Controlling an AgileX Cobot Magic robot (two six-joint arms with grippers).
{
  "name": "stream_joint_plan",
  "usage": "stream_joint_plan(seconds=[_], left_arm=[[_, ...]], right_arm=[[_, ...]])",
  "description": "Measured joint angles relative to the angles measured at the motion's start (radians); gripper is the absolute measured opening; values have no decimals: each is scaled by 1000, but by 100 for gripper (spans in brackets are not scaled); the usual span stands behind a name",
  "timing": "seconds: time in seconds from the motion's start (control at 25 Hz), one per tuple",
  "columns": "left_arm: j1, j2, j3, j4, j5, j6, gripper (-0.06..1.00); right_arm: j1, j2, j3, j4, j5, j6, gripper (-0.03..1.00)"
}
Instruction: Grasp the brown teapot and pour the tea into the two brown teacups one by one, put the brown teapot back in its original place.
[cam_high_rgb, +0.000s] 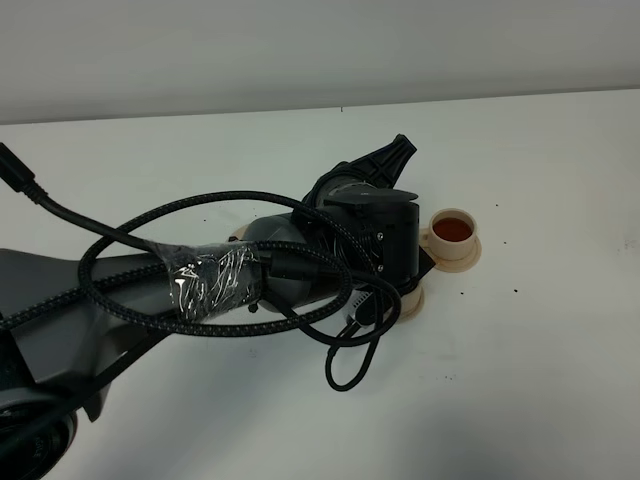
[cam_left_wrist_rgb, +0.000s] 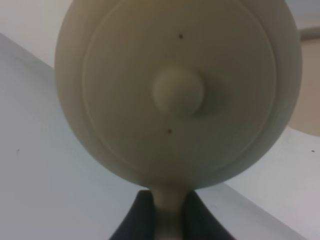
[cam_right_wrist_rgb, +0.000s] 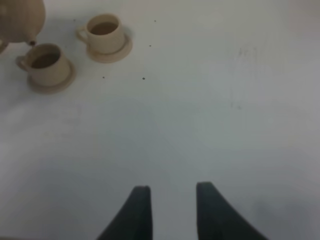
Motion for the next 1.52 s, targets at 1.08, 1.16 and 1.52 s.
stream_joint_plan(seconds=[1.08, 1.16, 1.52], left_arm=[[34, -11, -103, -228, 125, -73, 12], [42, -11, -128, -265, 152, -73, 12], [132, -11, -229, -558, 283, -76, 12]], right_arm=[[0, 0, 0, 0, 0, 0, 24], [0, 0, 0, 0, 0, 0, 24], [0, 0, 0, 0, 0, 0, 24]])
